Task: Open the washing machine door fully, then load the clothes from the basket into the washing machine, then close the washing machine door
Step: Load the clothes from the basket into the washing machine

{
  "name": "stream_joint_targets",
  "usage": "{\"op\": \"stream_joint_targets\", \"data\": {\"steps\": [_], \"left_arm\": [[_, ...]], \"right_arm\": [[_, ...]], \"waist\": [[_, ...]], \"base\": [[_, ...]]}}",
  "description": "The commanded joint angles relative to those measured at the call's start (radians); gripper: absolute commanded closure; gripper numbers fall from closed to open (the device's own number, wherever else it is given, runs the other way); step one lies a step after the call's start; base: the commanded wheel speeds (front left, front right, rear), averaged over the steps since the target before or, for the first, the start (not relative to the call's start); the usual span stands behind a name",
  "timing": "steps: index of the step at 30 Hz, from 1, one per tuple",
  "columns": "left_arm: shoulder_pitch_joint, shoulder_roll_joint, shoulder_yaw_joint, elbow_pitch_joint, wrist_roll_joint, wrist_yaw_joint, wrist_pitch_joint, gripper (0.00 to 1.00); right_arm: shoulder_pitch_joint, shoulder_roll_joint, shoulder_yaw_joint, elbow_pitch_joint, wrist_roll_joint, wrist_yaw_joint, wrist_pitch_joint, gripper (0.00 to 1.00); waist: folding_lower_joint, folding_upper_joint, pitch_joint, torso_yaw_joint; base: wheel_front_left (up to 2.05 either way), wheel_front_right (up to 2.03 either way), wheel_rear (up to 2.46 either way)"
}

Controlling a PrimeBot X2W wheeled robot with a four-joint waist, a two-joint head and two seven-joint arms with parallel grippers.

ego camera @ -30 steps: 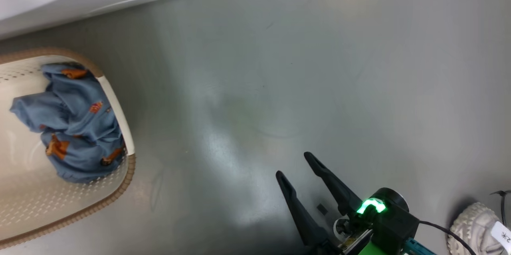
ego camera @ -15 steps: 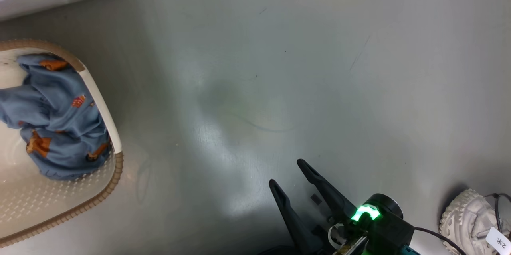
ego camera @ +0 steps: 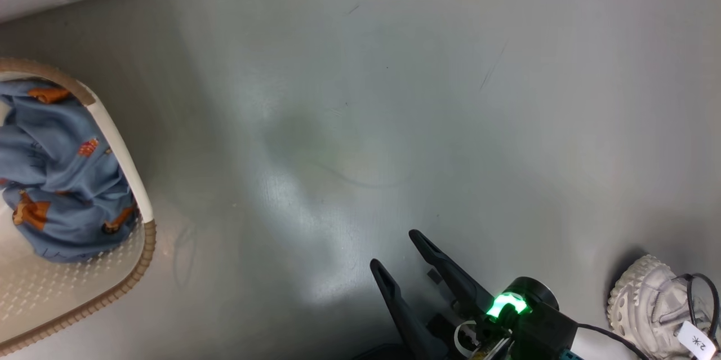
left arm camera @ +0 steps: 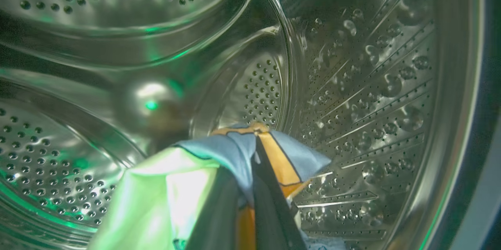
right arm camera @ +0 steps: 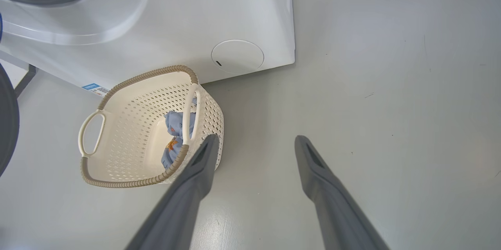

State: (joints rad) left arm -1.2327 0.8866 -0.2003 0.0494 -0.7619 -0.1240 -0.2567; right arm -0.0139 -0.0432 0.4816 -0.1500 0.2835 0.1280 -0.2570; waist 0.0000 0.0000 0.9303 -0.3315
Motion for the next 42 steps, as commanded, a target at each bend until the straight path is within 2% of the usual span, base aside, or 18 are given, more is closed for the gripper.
{"op": "stream_joint_targets", "data": {"steps": [1,5,10,11,12,13,17,24,42], "left_arm": [[-0.002,0.053,0.038,-0.028,0.005,-0.005,-0.004,1.0],[0.024,0.078,0.005,0.003,-0.03,-0.006,-0.001,1.0],[0.033,0.104,-0.029,0.084,-0.076,-0.006,0.057,1.0],[0.03,0.105,-0.032,0.094,-0.082,-0.006,0.065,0.88],[0.029,0.108,-0.035,0.105,-0.085,-0.005,0.077,0.18],[0.028,0.104,-0.036,0.118,-0.098,0.0,0.093,0.0],[0.022,0.102,-0.047,0.142,-0.11,0.01,0.134,0.0],[0.026,0.085,-0.06,0.151,-0.112,0.01,0.13,0.0],[0.171,-0.071,-0.13,0.169,-0.138,-0.002,0.012,0.0]], "right_arm": [[0.041,-0.007,0.031,-0.017,0.004,0.003,-0.005,0.0],[0.046,-0.007,0.035,-0.016,0.004,0.003,-0.005,0.0],[0.052,-0.007,0.041,-0.011,0.006,0.003,-0.005,0.0],[0.053,-0.007,0.04,-0.01,0.008,0.003,-0.005,0.0],[0.053,-0.007,0.039,-0.01,0.009,0.003,-0.005,0.0],[0.053,-0.007,0.037,-0.009,0.009,0.003,-0.005,0.0],[0.05,-0.007,0.029,-0.012,0.01,0.003,-0.005,0.0],[0.028,-0.007,0.01,-0.012,0.01,0.003,-0.005,0.0],[-0.063,-0.007,-0.093,0.065,-0.008,0.003,-0.005,0.0]], "waist": [[0.0,0.0,-0.002,-0.003],[0.0,0.0,-0.007,-0.009],[0.0,0.0,-0.012,-0.015],[0.0,0.0,-0.013,-0.015],[0.0,0.0,-0.013,-0.014],[0.0,0.0,-0.014,-0.013],[0.0,0.0,-0.016,-0.005],[0.0,0.0,-0.023,0.02],[0.0,0.0,-0.155,0.165]], "base": [[0.0,0.0,0.0],[0.0,0.0,0.0],[0.0,0.0,0.0],[0.0,0.0,0.0],[0.0,0.0,0.0],[0.0,0.0,0.0],[0.0,0.0,0.0],[0.0,0.0,0.0],[0.0,0.0,0.0]]}}
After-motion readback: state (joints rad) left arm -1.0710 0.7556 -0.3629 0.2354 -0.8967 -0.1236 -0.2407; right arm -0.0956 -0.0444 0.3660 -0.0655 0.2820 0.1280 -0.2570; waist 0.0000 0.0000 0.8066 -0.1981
